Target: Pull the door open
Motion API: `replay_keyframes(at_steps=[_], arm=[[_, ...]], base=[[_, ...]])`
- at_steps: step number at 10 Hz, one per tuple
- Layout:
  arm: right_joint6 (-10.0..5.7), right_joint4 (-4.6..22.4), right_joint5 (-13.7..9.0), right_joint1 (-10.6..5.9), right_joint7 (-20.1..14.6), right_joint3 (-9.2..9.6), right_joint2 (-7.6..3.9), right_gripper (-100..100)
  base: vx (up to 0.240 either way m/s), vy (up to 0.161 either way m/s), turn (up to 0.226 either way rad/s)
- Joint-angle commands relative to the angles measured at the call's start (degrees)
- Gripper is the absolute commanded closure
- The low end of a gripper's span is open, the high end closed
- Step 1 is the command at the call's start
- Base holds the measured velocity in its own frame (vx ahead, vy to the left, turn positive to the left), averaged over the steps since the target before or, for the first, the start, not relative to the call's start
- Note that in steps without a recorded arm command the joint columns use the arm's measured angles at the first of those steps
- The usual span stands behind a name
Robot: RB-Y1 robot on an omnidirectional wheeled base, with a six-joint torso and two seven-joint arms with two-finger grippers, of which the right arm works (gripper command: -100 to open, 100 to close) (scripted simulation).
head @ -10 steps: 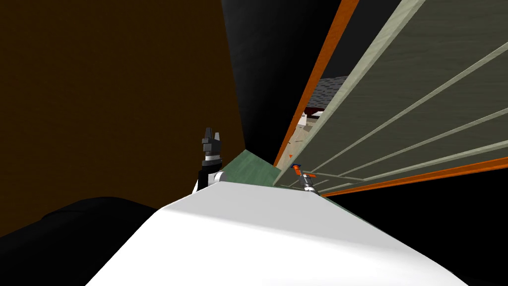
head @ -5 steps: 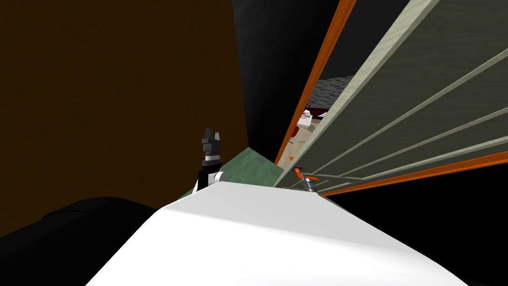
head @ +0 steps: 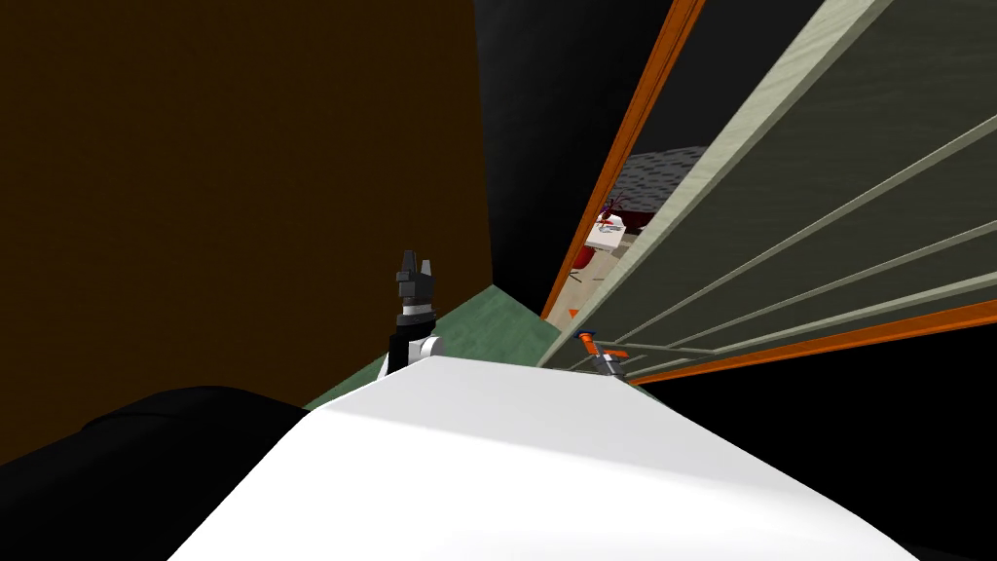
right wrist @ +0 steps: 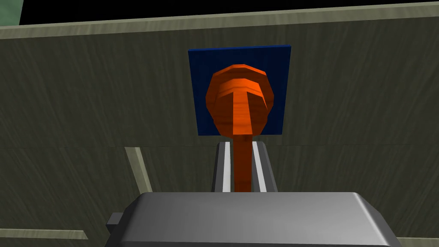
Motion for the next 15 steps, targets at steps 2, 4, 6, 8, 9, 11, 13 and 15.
replay_keyframes(at_steps=[2,4,6,8,9,11,13,15], arm=[[-2.52,1.72,0.21,0.66,-0.67,0.51,-0.55,100],[-4.11,2.42,0.27,1.27,-1.04,0.75,-1.00,100],[-5.43,2.99,0.33,1.78,-1.36,0.95,-1.36,100],[-4.79,2.12,0.35,2.20,-1.34,1.00,-1.33,100],[-4.31,2.52,0.38,1.37,-1.20,1.51,-1.07,100],[-3.57,2.79,0.33,0.12,-1.01,2.06,-0.86,100],[-2.82,3.06,0.27,-1.12,-0.81,2.60,-0.64,100],[-2.00,3.35,0.21,-2.50,-0.60,3.21,-0.40,100]], base=[[-0.199,-0.090,0.192],[-0.186,-0.074,0.169],[-0.241,-0.059,0.144],[-0.109,-0.039,0.047],[-0.156,-0.055,0.096],[-0.214,-0.065,0.117],[-0.208,-0.067,0.098],[-0.204,-0.063,0.097]])
